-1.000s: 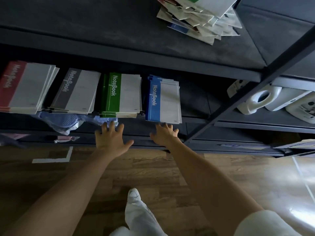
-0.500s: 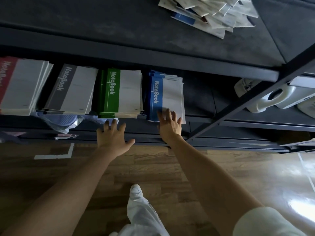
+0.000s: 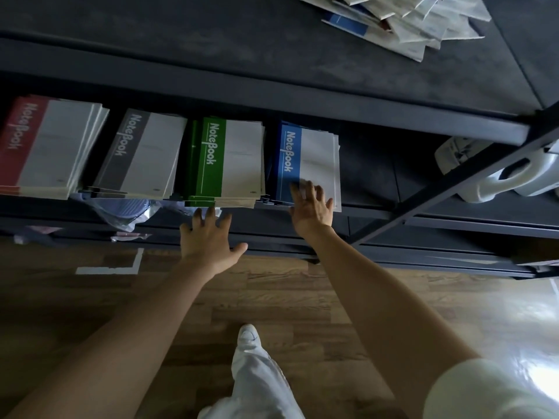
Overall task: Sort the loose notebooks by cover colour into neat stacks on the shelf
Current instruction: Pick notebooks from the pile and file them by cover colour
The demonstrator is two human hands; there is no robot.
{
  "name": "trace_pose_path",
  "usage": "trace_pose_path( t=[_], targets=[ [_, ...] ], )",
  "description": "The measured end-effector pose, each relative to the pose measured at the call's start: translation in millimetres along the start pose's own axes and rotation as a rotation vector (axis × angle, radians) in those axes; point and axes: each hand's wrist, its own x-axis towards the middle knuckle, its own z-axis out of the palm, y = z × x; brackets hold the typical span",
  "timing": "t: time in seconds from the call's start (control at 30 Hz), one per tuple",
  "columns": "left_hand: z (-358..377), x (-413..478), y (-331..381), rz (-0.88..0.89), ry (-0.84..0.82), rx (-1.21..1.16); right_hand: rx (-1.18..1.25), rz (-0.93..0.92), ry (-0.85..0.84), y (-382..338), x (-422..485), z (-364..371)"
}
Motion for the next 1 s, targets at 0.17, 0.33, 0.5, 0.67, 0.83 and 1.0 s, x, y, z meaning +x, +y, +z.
trace_pose_path(
  t=[0.17, 0.33, 0.5, 0.67, 0.83, 1.0],
  targets=[
    [-6, -18, -6, 0.009, 0.063, -0.019, 0.022, -0.016, -0.086, -14, -32, -6],
    [-15, -53, -13, 0.027, 0.149, -0.047, 0.045, -0.042, -0.146, -37, -79, -14],
    [-34, -101, -21, 0.061, 0.237, -0.044, 0.041, -0.043, -0.090, -55, -134, -40],
    [-77, -146, -32, 0.073, 0.358, -0.055, 0.015, -0.047, 0.034, -68, -182, -92],
    [-134, -174, -40, 0.095, 0.470, -0.049, 0.043, -0.058, 0.190, -73, -209, -163],
    [-193, -174, -36, 0.095, 0.537, -0.060, 0.071, -0.051, 0.326, -66, -216, -222]
  ],
)
